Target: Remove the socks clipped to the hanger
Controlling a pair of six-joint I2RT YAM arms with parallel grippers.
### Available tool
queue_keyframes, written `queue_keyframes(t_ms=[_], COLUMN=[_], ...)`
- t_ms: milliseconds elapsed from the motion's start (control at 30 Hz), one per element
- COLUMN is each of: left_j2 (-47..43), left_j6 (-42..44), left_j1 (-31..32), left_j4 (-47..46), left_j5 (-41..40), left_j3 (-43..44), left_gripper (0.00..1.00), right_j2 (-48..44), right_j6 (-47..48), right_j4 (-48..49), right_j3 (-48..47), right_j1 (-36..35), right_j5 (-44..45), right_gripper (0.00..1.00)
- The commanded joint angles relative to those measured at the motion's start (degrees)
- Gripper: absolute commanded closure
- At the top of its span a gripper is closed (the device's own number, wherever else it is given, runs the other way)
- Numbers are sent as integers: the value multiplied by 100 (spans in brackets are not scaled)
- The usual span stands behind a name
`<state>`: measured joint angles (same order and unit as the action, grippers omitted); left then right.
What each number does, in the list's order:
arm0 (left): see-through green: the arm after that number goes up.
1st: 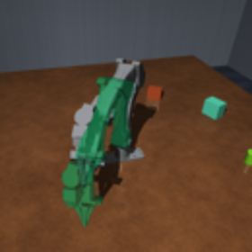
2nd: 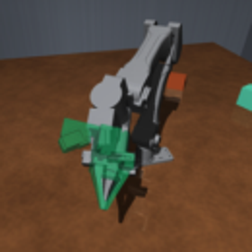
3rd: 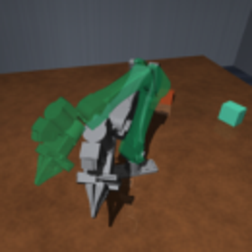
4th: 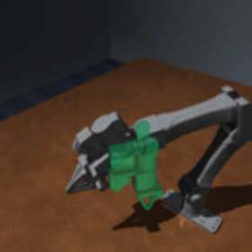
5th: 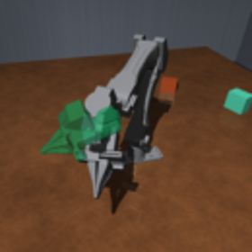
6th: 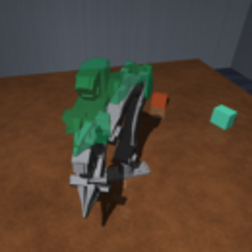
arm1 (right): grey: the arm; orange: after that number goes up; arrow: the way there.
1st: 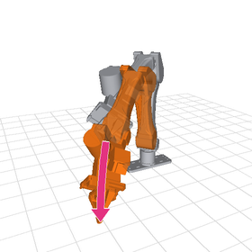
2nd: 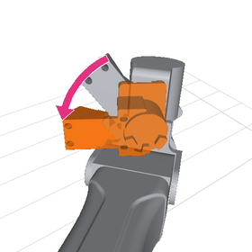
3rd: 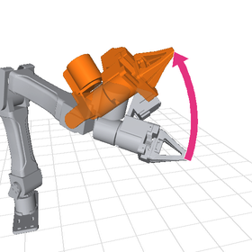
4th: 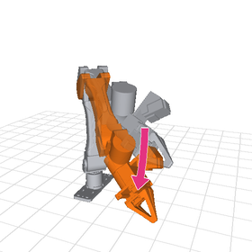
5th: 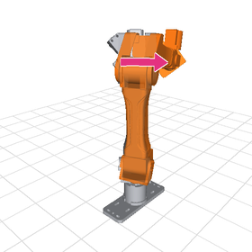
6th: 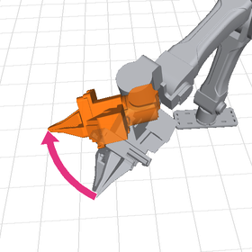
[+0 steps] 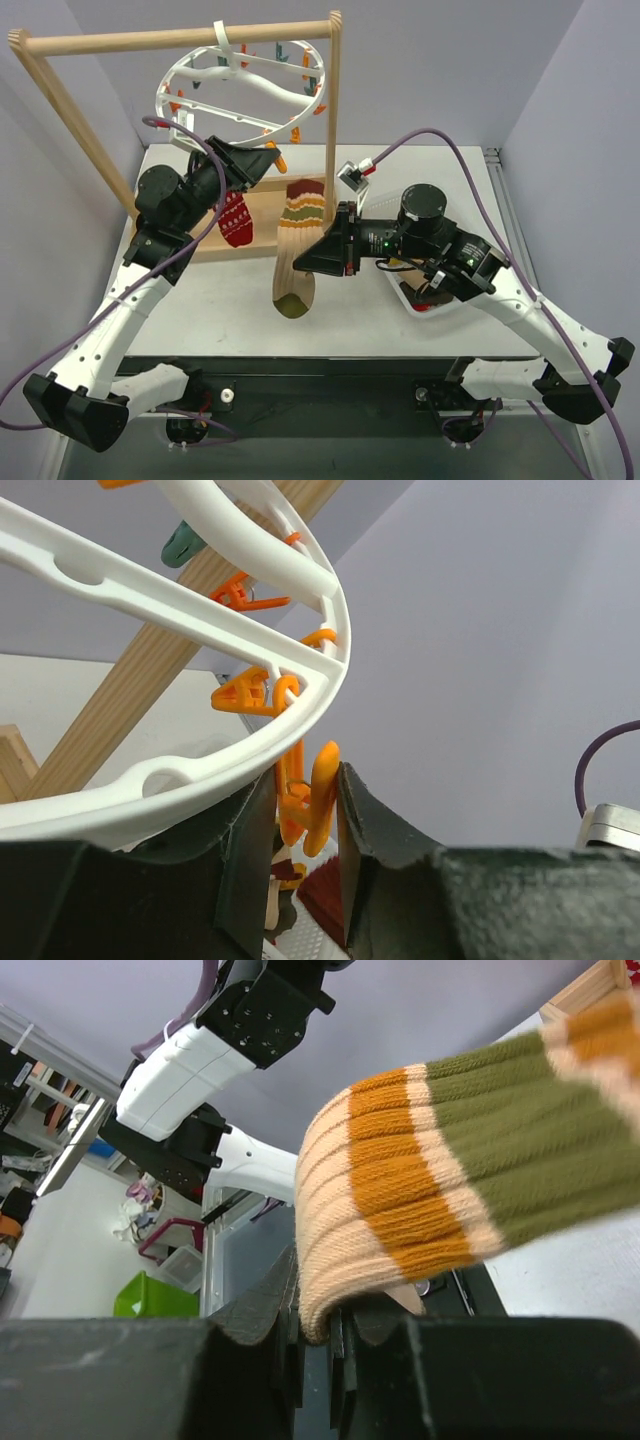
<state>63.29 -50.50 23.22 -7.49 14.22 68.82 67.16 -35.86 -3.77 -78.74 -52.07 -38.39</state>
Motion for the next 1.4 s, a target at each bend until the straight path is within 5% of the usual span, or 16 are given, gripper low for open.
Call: queue_keyframes(t_ms=[0,133,300,500,833,1200,1367], left_j2=[43,52,17,-62,-36,122,114], left_j6=[-4,49,154,365,506,392,392], left_j1=[-20,-20,-11,-2,24,59,68], left_j4=[-535,-421,-210,28,89,-60,-16], left_j5=[20,20,-15,-42,-86,63,81], left_j3=[202,264,352,404,475,650,686], left_gripper=[71,99,100,100,100,100,100], right_j2=[-273,-422,-755,-1195,-942,394,535], right_j6=[-44,0,237,614,1334,1916,2082], right_j4=[333,219,-666,-2187,-2884,-2919,-2674], right_j3=[130,341,561,763,1405,1116,887], right_j1=[31,83,443,1716,3721,3951,2882], right_j5=[-107,51,814,2587,3822,4059,4480], right_gripper=[100,100,100,100,98,44,23])
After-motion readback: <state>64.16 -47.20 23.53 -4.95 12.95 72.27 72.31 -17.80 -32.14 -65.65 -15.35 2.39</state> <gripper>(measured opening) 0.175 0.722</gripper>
